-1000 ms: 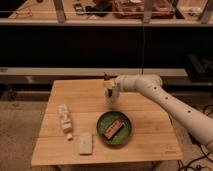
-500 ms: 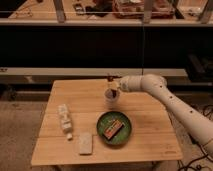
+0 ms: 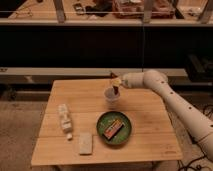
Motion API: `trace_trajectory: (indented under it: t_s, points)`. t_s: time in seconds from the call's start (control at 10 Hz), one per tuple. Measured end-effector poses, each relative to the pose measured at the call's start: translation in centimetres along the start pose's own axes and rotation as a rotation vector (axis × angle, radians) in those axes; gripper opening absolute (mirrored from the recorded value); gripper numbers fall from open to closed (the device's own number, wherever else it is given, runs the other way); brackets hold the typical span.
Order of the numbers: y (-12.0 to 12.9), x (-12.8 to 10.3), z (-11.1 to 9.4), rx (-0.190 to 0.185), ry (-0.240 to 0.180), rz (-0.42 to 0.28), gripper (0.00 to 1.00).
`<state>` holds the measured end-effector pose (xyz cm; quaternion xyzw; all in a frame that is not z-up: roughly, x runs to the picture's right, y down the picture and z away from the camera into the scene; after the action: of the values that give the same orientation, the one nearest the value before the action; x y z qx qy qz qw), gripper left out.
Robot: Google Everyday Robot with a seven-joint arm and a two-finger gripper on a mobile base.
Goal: Place the pepper in the ceramic cup
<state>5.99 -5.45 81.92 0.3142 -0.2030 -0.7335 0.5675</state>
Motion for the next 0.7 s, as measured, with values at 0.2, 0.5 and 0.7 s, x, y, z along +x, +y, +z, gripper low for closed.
trace_trajectory:
  t_s: [0.2, 0.5, 0.7]
  points:
    - [0.26, 0.36, 0.02, 0.005, 0.004, 0.005, 0.0]
    - [0.36, 0.48, 0.17, 0.01, 0.0, 0.006, 0.21]
    - [0.33, 0.61, 0.17, 0.012, 0.001, 0.003, 0.39]
